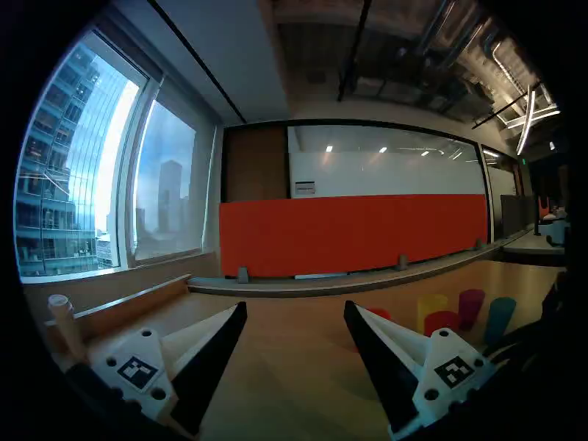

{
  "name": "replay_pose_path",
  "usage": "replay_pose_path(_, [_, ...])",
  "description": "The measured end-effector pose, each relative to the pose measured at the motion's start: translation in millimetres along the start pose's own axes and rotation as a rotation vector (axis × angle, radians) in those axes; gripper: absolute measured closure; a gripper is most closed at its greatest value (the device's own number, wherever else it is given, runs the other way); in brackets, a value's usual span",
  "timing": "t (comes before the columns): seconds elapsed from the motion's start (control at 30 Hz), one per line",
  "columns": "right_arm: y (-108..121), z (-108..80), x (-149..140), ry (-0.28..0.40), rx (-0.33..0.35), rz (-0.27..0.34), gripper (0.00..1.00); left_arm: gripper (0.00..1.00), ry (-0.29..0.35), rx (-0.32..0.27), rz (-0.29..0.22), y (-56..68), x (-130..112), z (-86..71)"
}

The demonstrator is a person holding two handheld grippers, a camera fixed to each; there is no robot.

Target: Pour water

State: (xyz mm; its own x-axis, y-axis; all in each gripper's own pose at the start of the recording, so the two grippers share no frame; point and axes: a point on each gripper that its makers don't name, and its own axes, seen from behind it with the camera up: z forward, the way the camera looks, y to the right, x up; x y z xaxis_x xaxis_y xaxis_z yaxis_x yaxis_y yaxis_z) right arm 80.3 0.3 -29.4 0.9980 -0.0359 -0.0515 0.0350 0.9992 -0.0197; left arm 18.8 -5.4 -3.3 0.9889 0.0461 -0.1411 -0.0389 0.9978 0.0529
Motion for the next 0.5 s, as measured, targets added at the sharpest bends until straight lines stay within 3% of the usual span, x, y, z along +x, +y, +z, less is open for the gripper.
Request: replay_pose_path(0.5, [-1,-0.6,3,-0.008,-0.004,-0.009,0.0,0.02,-0.025,0.015,-0.023,3.4,-26,-2.8])
